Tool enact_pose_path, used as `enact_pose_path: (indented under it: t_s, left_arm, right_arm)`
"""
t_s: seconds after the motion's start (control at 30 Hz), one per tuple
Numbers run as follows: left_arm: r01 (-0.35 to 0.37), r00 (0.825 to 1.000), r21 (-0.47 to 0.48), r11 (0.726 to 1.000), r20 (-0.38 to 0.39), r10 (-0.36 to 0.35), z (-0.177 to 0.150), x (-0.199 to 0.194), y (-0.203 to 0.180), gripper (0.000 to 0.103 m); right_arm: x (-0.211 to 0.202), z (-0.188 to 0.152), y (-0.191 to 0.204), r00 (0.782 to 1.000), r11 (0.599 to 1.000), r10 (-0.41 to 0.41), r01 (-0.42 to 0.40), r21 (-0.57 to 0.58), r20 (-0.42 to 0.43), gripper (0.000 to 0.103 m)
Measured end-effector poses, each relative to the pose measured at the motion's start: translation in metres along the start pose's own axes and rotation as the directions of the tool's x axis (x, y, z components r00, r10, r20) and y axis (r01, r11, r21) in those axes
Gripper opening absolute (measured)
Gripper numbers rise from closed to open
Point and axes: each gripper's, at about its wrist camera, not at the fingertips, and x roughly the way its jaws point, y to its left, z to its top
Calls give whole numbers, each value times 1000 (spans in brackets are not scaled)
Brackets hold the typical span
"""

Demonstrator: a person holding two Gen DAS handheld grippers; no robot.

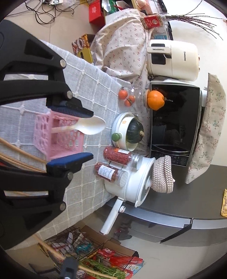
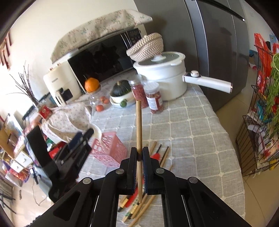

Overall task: Organize utensils
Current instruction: 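Lower the white spoon into the pink holder and open the left tool, then drop the wooden chopstick into the pink holder with the right tool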

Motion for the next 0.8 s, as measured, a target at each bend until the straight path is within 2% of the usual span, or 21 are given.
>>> enact_pose_path:
  t_s: [0.13,0.17,0.23,0.27,0.3,0.47,0.63,0.7,0.8]
  left_arm:
    - [-44,994,-30,999,-98,41,-5,-18,15,47]
    - [-61,989,-25,998,-135,57,-6,-22,19,51]
    - [-107,978,-10,994,-179,104,-10,-32,25,52]
    - [-128,970,-9,992,-208,124,-12,-38,29,56]
    - [-130,964,-16,991,-235,122,-14,-42,33,64]
    - [-116,943,-25,993,-318,102,-25,-54,44,69]
    - [-85,936,10,996,-342,84,-24,-53,43,71]
    - [-83,936,4,997,-343,80,-22,-53,44,75]
    - [-74,933,-20,997,-354,62,-21,-52,48,75]
  right_arm:
    - [-7,6,8,999,999,32,-32,-7,25,6]
    - [-9,9,11,999,999,40,-40,-7,32,6]
    - [-11,13,15,998,999,49,-49,-5,45,6]
    - [-12,16,17,997,998,58,-59,-1,51,6]
    - [-13,20,20,996,998,70,-70,3,59,6]
    - [-13,37,33,991,995,100,-102,13,93,6]
    - [-5,62,55,984,994,109,-108,-10,139,6]
    - [2,71,66,981,995,104,-100,-30,162,6]
    - [15,79,78,979,995,97,-88,-57,179,6]
